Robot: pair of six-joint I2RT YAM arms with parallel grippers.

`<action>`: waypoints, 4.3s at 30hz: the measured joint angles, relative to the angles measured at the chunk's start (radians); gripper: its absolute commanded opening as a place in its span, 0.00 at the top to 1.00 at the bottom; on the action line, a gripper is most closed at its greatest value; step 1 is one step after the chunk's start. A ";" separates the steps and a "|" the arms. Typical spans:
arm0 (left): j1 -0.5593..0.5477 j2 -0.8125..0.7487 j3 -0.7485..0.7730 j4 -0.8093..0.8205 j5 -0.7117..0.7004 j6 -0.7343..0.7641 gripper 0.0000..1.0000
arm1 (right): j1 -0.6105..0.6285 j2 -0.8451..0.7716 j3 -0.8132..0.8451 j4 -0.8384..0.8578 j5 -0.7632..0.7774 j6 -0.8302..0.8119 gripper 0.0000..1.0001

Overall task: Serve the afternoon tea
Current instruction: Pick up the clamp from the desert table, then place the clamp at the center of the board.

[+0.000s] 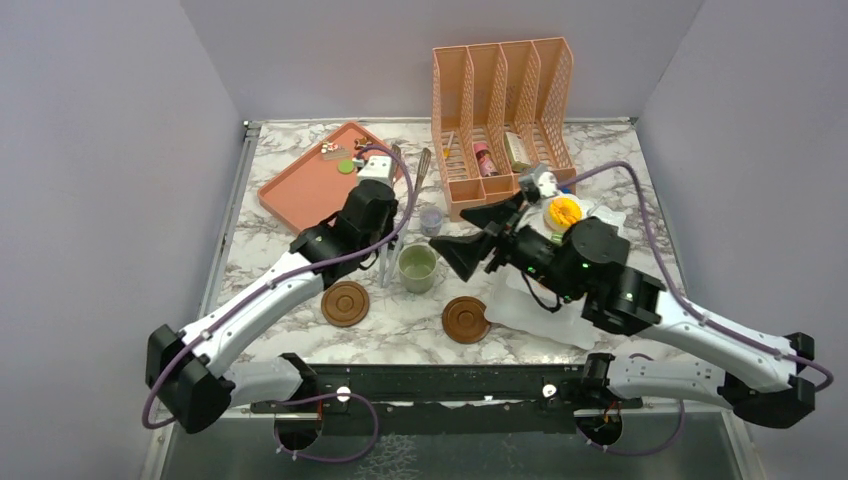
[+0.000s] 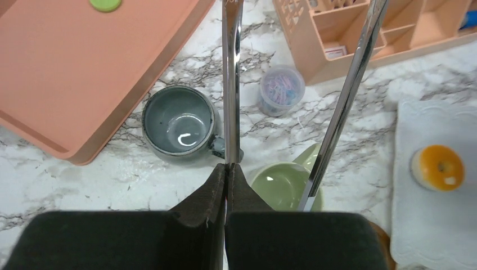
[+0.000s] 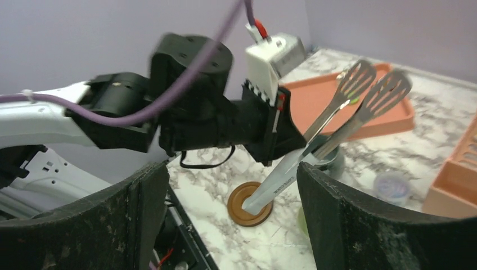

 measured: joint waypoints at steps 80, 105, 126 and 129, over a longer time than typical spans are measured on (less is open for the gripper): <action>0.074 -0.253 -0.059 0.021 0.122 -0.122 1.00 | -0.080 0.420 -0.118 0.407 0.079 0.268 0.74; 0.111 -0.350 -0.164 0.206 0.348 -0.097 1.00 | -0.079 0.407 -0.050 0.415 -0.006 0.261 0.39; 0.241 -0.177 -0.025 -0.127 0.146 0.003 1.00 | -0.076 0.132 -0.155 0.388 -0.029 0.226 0.00; 0.330 -0.164 -0.025 -0.167 0.135 -0.003 1.00 | -0.076 0.090 -0.168 0.386 -0.029 0.219 0.00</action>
